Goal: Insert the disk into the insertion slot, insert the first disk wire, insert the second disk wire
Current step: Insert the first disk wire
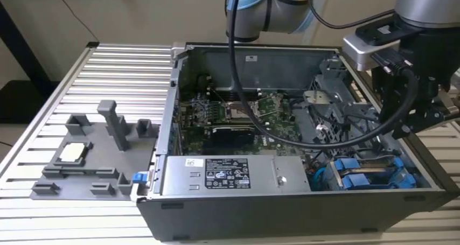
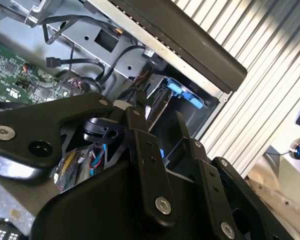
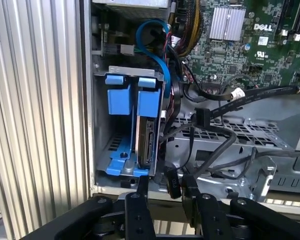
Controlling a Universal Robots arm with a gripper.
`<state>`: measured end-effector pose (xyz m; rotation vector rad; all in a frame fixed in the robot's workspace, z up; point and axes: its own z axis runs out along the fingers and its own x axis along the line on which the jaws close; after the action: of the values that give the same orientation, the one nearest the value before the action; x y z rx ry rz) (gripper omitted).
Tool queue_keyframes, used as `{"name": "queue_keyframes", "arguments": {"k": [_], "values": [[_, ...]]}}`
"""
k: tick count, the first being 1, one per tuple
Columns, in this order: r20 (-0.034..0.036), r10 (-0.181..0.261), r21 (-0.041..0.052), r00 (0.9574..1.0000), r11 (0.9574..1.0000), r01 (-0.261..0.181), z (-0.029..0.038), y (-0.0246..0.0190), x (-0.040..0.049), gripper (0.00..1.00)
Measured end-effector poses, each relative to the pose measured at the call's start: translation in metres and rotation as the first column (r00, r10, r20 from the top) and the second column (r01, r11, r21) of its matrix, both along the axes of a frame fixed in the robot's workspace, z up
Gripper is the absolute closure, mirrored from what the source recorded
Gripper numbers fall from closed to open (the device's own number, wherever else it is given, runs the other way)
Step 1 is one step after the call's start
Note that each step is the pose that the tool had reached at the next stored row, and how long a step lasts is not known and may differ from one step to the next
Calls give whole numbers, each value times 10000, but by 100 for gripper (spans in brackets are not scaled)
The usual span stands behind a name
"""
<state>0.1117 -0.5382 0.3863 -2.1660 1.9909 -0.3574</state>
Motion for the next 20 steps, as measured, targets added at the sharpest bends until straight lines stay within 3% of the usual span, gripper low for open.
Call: {"name": "queue_keyframes", "arguments": {"k": [3, 9, 12, 17, 20], "values": [[1, -2, 1, 10000, 10000, 2, 61, 0, -4, 60], [8, -2, 2, 10000, 10000, 2, 43, 2, -89, 60], [74, 33, -4, 10000, 10000, -33, 3, 16, -100, 60], [179, 393, -13, 9991, 9992, -393, -9, 40, -100, 60], [184, 461, -13, 9988, 9989, -460, -9, 41, -100, 60]]}}
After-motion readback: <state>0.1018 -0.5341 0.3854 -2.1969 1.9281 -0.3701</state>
